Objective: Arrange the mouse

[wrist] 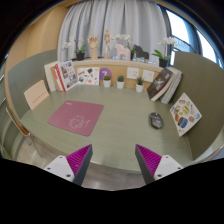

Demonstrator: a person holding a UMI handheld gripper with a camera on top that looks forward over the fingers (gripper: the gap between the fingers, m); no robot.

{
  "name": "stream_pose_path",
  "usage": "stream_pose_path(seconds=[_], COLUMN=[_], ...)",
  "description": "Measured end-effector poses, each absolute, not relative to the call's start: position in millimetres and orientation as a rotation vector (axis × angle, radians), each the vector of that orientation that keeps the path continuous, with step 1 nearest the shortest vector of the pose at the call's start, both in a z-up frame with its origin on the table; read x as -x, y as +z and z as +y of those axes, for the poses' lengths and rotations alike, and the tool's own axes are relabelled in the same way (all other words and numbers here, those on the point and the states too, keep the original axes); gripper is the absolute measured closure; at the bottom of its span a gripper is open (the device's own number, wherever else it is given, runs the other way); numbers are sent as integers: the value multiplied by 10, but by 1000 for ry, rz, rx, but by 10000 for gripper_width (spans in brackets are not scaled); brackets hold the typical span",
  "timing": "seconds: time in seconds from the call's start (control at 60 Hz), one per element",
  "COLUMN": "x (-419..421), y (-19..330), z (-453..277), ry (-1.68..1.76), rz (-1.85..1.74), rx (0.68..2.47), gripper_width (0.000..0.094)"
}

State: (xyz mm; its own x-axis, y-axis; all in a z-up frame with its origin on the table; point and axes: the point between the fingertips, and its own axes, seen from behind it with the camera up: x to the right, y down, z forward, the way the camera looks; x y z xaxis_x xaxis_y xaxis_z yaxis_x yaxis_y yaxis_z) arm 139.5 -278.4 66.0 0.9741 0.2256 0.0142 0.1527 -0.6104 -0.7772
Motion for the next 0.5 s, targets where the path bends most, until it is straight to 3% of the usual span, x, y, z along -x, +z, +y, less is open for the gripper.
stream_pose_path(seconds=[0.233, 0.5], x=[-2373, -2945], y=[202, -45], z=[-2577, -1624], ry=[9, -10], rz=[-113, -64], rx=[2341, 2368], gripper_width=[66, 80])
